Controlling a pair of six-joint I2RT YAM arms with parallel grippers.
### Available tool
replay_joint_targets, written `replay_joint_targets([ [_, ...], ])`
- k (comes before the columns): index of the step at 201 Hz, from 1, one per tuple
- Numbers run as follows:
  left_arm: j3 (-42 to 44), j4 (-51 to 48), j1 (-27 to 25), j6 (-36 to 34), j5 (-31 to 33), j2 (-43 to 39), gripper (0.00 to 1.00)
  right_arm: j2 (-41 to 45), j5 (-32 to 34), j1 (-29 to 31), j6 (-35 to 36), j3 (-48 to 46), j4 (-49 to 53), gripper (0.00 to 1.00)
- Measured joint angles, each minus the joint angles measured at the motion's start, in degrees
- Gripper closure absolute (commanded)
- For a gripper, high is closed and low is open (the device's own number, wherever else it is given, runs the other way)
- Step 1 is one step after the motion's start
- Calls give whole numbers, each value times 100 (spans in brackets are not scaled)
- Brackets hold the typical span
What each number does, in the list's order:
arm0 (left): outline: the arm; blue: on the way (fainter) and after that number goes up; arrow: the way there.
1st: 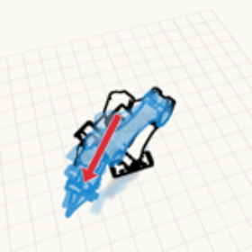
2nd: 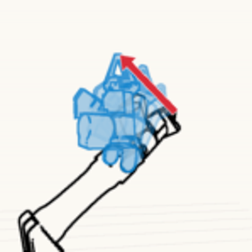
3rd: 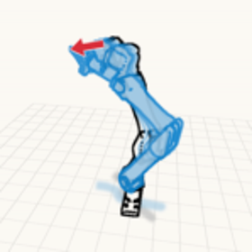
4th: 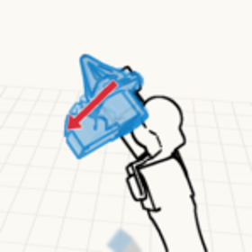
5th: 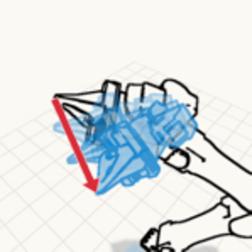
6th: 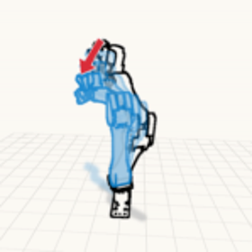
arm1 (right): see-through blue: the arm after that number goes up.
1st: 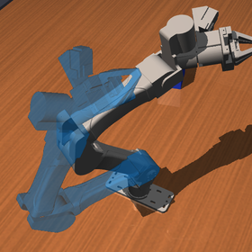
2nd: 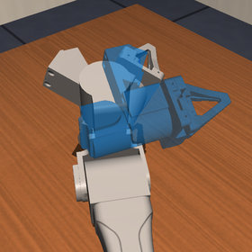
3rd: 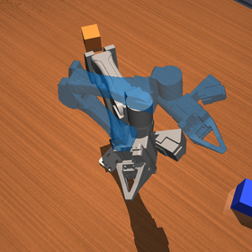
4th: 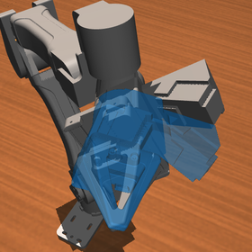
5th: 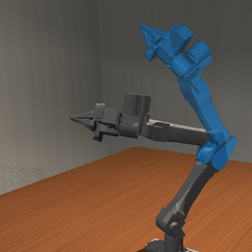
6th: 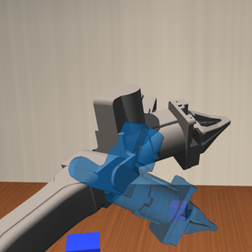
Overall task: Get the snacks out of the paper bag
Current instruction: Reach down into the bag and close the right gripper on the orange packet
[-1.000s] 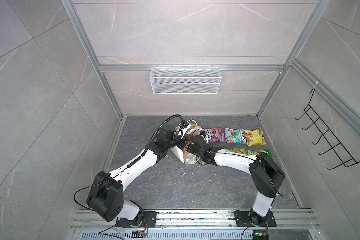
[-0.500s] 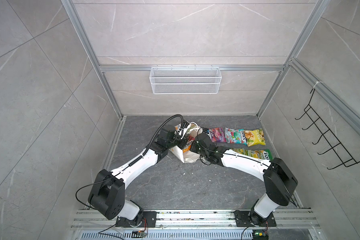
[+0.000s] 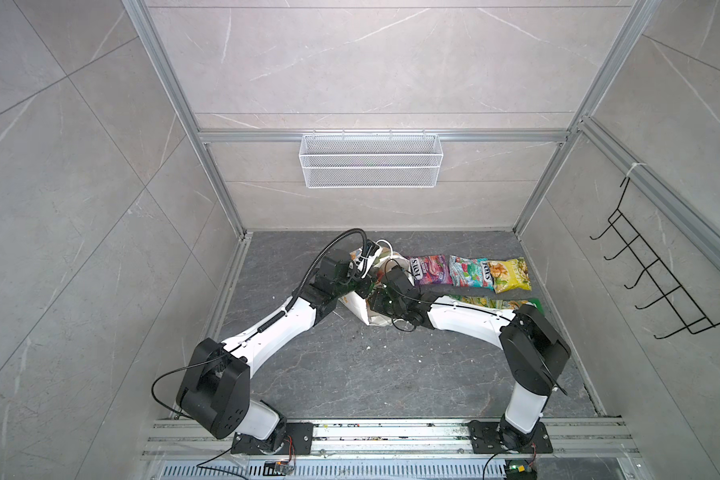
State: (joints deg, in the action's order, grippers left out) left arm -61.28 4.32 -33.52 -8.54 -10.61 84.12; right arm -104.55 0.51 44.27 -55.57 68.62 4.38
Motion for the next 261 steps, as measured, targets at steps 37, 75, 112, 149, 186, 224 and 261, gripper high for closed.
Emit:
replay_joint_targets([
  [37,-2,0,0,0,-7,0,100,-101,-142,0,-470,9,7,50],
  [75,-2,-24,0,0,-26,0,100,-439,-92,-7,-855,208,13,51],
  [112,0,-85,0,0,-26,0,100,-566,262,-11,-1244,264,-168,53],
  [149,0,-96,0,0,-31,0,100,-754,691,-11,-1620,264,-702,73],
  [186,0,-155,2,0,-15,-2,100,-1082,964,-15,-1812,352,-911,88],
  [224,11,-177,7,0,11,-2,100,-1215,1049,-15,-1821,446,-1045,100],
  [261,13,-164,7,0,28,-7,100,-1115,1134,-15,-1574,315,-1145,100],
])
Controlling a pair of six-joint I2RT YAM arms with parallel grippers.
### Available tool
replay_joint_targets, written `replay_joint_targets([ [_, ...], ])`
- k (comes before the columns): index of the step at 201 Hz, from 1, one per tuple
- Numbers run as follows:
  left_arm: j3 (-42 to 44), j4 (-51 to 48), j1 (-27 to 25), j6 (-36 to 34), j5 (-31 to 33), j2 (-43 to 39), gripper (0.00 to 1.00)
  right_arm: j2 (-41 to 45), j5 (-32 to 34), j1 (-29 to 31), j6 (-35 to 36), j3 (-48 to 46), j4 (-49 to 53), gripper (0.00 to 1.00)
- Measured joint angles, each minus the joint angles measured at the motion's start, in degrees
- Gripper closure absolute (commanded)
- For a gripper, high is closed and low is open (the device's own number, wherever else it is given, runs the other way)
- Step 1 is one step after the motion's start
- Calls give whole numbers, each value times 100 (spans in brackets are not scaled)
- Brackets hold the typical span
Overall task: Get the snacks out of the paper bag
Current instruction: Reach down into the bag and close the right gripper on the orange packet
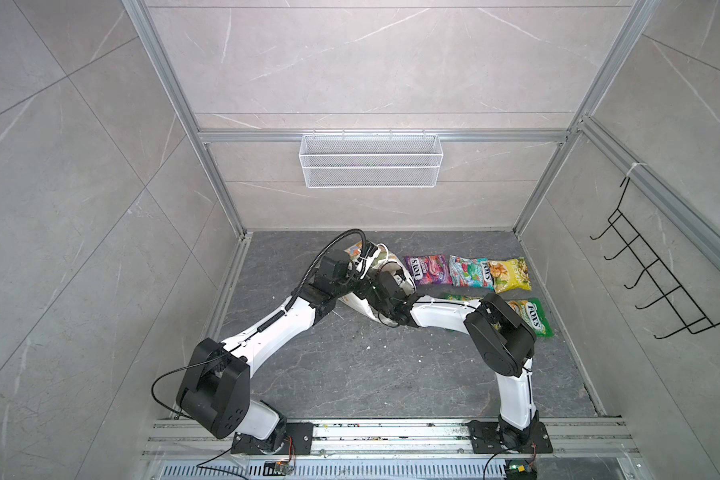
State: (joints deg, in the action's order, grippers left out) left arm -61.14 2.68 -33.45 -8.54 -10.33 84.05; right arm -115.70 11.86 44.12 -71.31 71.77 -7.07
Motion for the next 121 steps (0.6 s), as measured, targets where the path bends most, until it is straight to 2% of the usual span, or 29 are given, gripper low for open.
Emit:
replay_joint_targets([
  [56,0,72,-4,0,79,0,100,925,179,0,817,-380,11,100],
  [103,-2,90,-7,0,166,7,100,1670,184,0,1189,-654,103,100],
  [121,-2,114,-7,2,175,24,100,1674,22,-2,1314,-651,166,90],
])
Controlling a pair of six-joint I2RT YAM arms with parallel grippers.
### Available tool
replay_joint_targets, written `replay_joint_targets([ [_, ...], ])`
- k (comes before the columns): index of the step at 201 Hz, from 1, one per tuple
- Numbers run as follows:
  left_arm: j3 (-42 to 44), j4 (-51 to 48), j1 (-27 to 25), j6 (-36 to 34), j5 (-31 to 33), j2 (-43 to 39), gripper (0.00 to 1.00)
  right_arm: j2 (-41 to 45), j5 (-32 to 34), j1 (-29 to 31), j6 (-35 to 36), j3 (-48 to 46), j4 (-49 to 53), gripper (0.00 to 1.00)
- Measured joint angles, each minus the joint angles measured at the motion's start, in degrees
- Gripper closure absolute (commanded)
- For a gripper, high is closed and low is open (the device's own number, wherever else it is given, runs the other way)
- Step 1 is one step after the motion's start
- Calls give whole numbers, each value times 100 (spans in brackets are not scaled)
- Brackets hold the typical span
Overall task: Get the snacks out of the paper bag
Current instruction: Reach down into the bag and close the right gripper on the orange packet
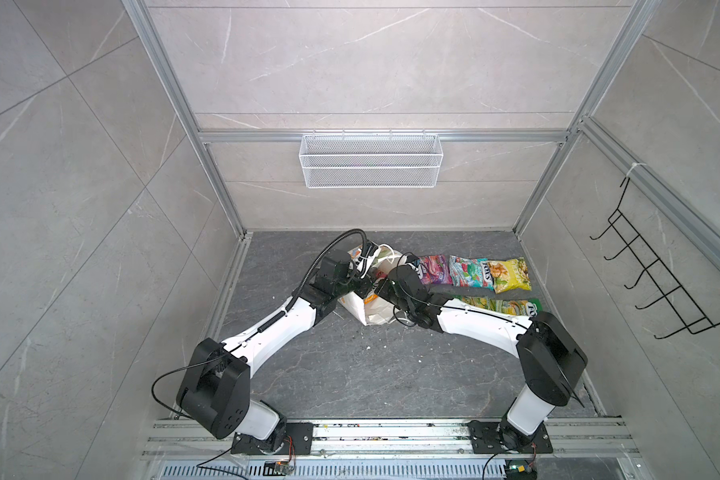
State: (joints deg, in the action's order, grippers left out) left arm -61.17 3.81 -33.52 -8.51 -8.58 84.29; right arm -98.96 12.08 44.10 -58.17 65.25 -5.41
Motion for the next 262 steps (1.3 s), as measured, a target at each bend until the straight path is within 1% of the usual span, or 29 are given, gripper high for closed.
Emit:
replay_joint_targets([
  [12,-2,7,0,0,0,17,100,-55,-208,-4,70,33,118,87],
  [23,-2,7,0,0,-2,20,100,-160,-415,-4,87,66,136,80],
  [37,-7,7,0,0,-7,20,100,-295,-632,-4,85,87,146,74],
  [42,-9,4,0,0,-7,20,100,-345,-706,-4,81,87,166,70],
  [60,-11,4,0,0,-13,20,100,-509,-898,-4,68,105,293,63],
  [85,-11,2,0,2,-52,20,100,-691,-1095,-4,-33,186,476,60],
  [120,-11,-15,0,22,-107,20,100,-938,-1191,-4,-269,348,518,59],
  [152,-24,-76,0,22,-181,22,100,-1224,-1187,-9,-595,597,522,53],
  [198,-31,-129,-11,22,-249,22,100,-1585,-1078,-9,-1115,796,507,52],
  [229,-33,-133,-15,20,-247,22,100,-1764,-861,-9,-1484,824,175,54],
  [241,-31,-133,-15,20,-249,22,100,-1797,-708,-9,-1613,824,13,58],
  [262,-31,-133,-15,20,-249,22,100,-1840,-385,-9,-1731,826,-203,69],
])
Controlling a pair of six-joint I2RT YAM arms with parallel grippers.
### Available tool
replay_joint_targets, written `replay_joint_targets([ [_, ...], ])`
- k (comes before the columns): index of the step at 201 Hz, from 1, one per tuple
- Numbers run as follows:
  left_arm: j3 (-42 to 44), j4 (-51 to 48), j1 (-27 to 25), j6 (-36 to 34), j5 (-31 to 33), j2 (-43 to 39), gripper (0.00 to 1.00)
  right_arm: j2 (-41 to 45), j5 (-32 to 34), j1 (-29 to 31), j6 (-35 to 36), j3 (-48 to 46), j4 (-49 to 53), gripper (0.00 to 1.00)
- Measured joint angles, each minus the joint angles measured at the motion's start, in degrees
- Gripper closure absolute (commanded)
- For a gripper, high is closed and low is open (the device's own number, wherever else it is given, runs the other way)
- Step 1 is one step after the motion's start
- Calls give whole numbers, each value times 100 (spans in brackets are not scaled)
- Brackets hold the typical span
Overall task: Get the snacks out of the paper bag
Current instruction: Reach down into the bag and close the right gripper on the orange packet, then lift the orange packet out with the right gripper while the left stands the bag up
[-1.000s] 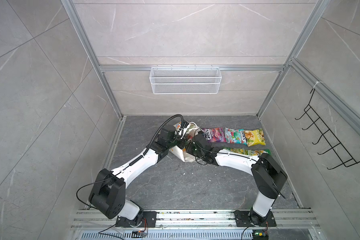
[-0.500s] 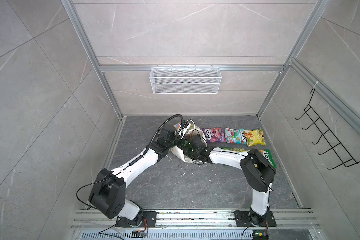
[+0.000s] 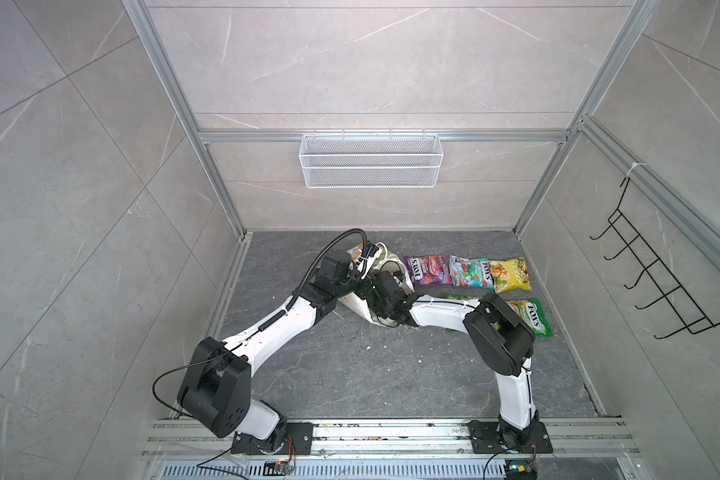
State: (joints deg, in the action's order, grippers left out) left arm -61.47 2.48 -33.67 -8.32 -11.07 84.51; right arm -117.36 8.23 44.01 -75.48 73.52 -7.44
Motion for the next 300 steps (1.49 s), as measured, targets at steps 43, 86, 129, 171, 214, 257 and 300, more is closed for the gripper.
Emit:
replay_joint_targets([
  [43,0,-48,76,-2,181,0,100,-348,396,0,2,365,-190,87],
  [86,0,-28,92,-2,254,0,100,-415,605,0,74,450,-236,99],
  [129,9,22,42,-2,197,0,100,-236,708,2,483,234,-282,100],
  [171,9,164,-22,0,153,-7,100,472,719,-7,927,-245,-216,100],
  [214,9,225,-44,0,225,-4,100,1279,699,-13,1126,-789,-153,100],
  [257,-26,210,-42,0,358,50,100,1703,531,-11,1235,-1054,-66,100],
  [300,-225,-28,-42,2,568,249,100,2050,170,-11,1665,-1185,52,100],
])
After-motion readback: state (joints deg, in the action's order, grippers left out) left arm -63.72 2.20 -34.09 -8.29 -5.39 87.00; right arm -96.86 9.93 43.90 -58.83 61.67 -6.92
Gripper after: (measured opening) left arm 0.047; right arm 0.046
